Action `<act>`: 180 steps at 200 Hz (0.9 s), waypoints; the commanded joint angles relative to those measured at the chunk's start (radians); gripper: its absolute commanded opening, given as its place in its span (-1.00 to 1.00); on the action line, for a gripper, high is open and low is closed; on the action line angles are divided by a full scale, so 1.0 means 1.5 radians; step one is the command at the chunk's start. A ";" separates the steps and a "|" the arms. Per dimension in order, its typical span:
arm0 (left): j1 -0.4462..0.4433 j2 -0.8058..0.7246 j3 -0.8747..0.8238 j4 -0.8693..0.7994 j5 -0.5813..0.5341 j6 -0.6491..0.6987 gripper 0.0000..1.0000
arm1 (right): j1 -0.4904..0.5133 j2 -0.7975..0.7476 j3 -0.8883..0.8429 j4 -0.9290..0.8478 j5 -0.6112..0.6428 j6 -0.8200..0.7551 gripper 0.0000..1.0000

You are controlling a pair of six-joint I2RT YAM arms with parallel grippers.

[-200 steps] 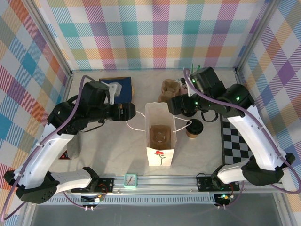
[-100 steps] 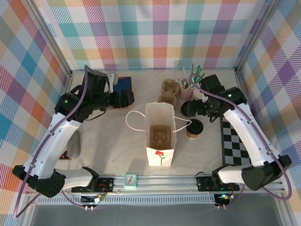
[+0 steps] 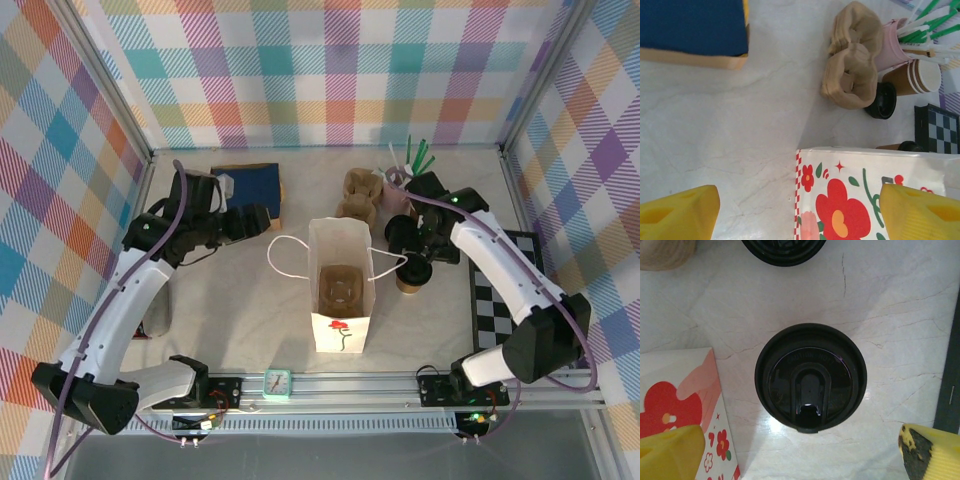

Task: Pack the takeout coffee

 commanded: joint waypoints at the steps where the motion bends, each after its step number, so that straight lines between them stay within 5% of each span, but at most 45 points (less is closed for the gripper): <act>1: 0.021 -0.033 -0.009 0.031 0.038 -0.014 0.66 | -0.003 0.010 -0.022 0.025 -0.020 0.010 0.98; 180: 0.029 -0.042 -0.045 0.045 0.057 -0.020 0.66 | -0.019 0.039 -0.121 0.106 -0.015 0.008 0.98</act>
